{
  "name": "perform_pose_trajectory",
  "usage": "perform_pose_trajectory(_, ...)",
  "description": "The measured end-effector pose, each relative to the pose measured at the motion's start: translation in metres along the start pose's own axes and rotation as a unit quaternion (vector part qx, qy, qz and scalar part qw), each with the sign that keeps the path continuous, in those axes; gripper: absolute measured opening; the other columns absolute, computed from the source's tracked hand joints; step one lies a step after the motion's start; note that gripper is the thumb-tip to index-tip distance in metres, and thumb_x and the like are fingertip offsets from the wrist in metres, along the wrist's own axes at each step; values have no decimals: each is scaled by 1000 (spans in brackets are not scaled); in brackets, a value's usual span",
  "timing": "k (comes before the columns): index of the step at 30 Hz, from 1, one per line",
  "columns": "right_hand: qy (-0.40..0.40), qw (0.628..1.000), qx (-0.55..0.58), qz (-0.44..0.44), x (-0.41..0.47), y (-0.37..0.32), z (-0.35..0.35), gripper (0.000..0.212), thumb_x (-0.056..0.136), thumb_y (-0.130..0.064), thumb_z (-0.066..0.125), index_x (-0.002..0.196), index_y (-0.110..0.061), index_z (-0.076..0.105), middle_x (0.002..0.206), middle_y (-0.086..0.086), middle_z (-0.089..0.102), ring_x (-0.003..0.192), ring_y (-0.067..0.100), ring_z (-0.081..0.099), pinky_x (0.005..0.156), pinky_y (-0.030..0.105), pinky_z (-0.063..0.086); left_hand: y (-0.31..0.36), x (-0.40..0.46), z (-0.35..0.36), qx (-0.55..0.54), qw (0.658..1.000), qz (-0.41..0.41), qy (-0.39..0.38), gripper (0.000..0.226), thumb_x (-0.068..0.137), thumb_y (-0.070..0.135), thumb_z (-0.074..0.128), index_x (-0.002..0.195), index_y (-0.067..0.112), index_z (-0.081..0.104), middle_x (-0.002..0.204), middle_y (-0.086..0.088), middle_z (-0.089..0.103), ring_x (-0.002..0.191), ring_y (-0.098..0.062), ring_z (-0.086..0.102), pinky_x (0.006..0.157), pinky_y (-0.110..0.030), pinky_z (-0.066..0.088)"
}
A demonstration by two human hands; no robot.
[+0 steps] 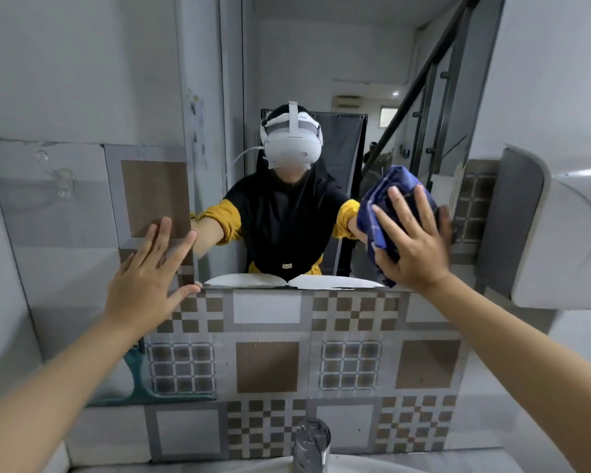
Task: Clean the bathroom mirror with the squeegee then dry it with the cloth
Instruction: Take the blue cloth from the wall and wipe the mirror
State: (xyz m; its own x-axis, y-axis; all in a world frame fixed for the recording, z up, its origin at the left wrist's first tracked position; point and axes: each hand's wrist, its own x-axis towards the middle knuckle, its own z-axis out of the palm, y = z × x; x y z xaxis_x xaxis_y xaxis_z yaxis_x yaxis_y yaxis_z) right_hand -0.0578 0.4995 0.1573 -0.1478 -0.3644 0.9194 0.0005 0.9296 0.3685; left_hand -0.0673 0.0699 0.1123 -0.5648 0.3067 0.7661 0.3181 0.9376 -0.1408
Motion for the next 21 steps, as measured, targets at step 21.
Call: perform_pose_trajectory(21,1,788,150,597,-22,-123,9,67,90,-52,27,148,-20,27,160,5,15,145,36,12,108,62,17,0,-1,-4,-23,999,-19,-18,88,72,56,58,146,33,16,157,-6,7,141,-30,15,103,-64,21)
